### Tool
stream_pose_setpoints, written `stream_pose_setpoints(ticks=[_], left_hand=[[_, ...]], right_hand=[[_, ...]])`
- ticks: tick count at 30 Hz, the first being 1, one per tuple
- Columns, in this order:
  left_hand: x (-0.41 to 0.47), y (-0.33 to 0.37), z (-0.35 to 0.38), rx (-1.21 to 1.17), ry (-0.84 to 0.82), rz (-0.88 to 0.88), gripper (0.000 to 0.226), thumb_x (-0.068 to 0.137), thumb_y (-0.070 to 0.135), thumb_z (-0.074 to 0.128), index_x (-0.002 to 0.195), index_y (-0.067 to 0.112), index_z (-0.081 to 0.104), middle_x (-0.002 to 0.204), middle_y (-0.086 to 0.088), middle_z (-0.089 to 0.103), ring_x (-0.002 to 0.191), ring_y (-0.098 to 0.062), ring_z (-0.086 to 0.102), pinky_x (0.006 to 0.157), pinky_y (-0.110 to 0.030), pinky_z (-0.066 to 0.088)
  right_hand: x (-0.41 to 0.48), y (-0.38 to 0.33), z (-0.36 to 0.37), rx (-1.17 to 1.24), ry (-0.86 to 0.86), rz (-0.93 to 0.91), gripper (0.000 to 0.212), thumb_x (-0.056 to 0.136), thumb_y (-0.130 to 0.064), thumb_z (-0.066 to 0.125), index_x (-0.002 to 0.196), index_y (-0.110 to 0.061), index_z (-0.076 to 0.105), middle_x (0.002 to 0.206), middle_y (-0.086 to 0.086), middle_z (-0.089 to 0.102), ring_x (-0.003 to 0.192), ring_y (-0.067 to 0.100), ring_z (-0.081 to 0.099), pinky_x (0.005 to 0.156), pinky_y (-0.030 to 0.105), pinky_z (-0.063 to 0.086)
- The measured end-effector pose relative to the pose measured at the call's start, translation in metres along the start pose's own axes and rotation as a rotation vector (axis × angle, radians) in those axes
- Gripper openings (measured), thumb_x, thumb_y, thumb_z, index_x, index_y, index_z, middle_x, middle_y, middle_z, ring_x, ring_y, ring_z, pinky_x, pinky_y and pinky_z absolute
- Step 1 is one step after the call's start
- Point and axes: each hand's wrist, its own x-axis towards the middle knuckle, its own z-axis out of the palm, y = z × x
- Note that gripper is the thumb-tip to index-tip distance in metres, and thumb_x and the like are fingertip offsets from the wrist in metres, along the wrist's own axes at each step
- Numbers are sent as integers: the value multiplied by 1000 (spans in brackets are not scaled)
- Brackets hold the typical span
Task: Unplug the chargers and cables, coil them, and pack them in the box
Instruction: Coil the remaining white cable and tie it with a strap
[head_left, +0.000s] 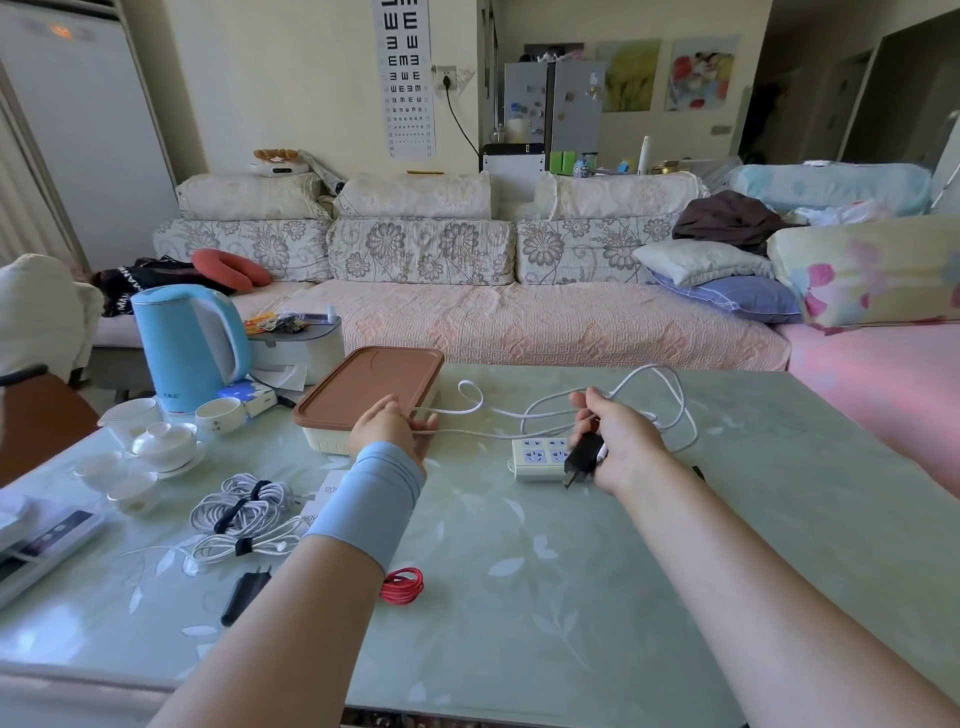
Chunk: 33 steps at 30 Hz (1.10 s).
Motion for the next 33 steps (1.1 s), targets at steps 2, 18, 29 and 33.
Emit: stream_pose_setpoints(ticks=[2,18,29,33], left_hand=[[1,-3,1,199,-69,33,38,94,-9,31,109,11,61,62,-9,50,35,-18,51,43,-27,54],[-6,-23,-18,1192,-909,179,39,79,-14,49,109,10,59,106,-12,68,103,-21,64,88,-27,51],[-29,-19,-11,738,-593,-112,14,98,4,37,92,-4,48,73,-21,69,71,-36,70,69,-35,58],[-17,-4,-15,557,-698,-26,20,96,-9,35,105,3,48,74,-17,71,77,-31,70,78,-35,53]], right_hand=[[-2,-1,0,-24,0,-1,31,101,-25,53,75,-9,61,64,2,48,35,7,38,34,15,35],[-7,2,2,-133,-141,19,21,99,-22,57,83,-9,63,55,-1,63,34,4,39,33,16,35],[-16,9,12,-123,-256,12,24,100,-24,55,83,-9,64,57,-2,58,37,4,40,34,17,35],[-4,1,3,-74,-123,-7,25,99,-24,56,81,-9,64,64,-1,53,35,4,39,34,15,35]])
